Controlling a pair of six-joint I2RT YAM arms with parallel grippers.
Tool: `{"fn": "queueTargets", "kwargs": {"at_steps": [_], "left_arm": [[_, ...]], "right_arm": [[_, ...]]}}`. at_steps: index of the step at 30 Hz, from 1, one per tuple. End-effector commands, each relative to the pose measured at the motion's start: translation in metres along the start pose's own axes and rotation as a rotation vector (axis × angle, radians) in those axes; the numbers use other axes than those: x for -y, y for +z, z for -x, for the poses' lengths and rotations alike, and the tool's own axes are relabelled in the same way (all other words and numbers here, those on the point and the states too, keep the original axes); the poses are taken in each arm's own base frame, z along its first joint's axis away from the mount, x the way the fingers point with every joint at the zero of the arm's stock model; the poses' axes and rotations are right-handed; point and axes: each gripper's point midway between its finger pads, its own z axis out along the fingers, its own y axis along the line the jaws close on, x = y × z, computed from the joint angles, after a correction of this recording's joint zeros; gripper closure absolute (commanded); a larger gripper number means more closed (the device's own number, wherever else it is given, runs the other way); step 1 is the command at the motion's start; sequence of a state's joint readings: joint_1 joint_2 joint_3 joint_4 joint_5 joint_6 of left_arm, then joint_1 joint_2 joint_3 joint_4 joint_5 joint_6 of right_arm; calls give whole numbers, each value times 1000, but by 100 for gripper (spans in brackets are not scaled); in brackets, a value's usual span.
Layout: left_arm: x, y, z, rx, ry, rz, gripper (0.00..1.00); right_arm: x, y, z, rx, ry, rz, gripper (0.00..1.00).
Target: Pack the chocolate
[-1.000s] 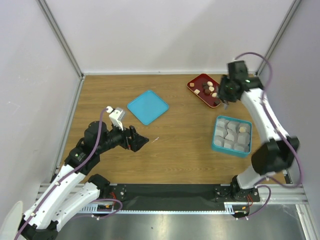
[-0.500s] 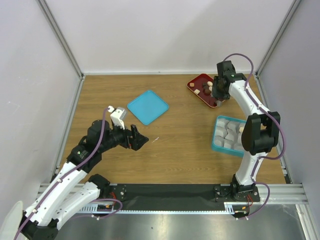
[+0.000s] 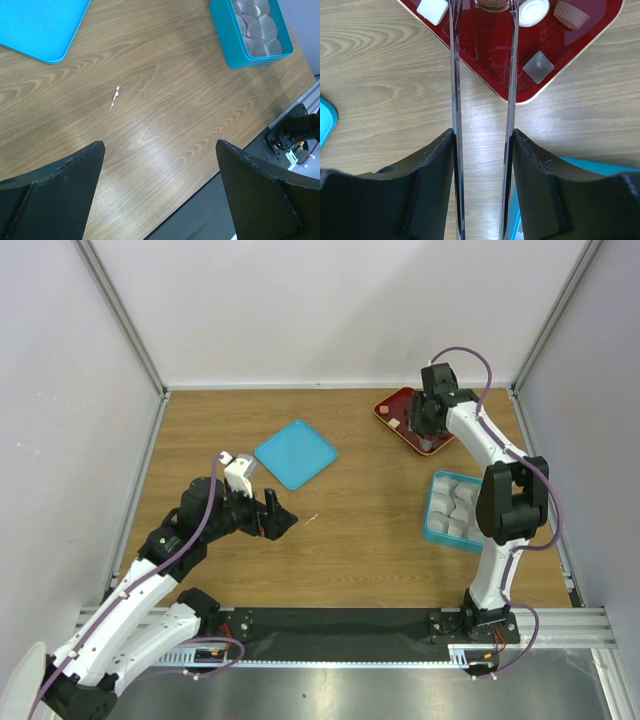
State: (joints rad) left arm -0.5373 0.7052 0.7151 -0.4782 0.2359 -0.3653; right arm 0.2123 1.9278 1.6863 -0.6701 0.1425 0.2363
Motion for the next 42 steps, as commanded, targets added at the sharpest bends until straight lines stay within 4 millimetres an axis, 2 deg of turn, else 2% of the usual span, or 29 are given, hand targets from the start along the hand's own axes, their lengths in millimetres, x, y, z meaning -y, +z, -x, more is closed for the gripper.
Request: {"fn": "queueTargets", "kwargs": {"at_steps": [1,10,17,23,30,37,42], "left_arm": [[-1,1,3,13,12,5,0],[-2,2,2,9,13,10,0],[-2,3,4,11,15,8,0],[-2,3,2,6,13,10,1],[-3,3,3,9,12,15,0],[-3,4,3,6,13,16,0],[-3,4,3,6,13,15,0]], "right_arm": [[-7,2,15,55,18,7,47],[-5,19,-5,9,36,-45,48],[3,16,-9,20,27,-106,48],[0,29,-16,-4,31,-79,48],[0,39,-15,-4,38,-59,47],[-1,39,-14,-1,37,-49,52],[-1,25,-10,7,30,-39,58]]}}
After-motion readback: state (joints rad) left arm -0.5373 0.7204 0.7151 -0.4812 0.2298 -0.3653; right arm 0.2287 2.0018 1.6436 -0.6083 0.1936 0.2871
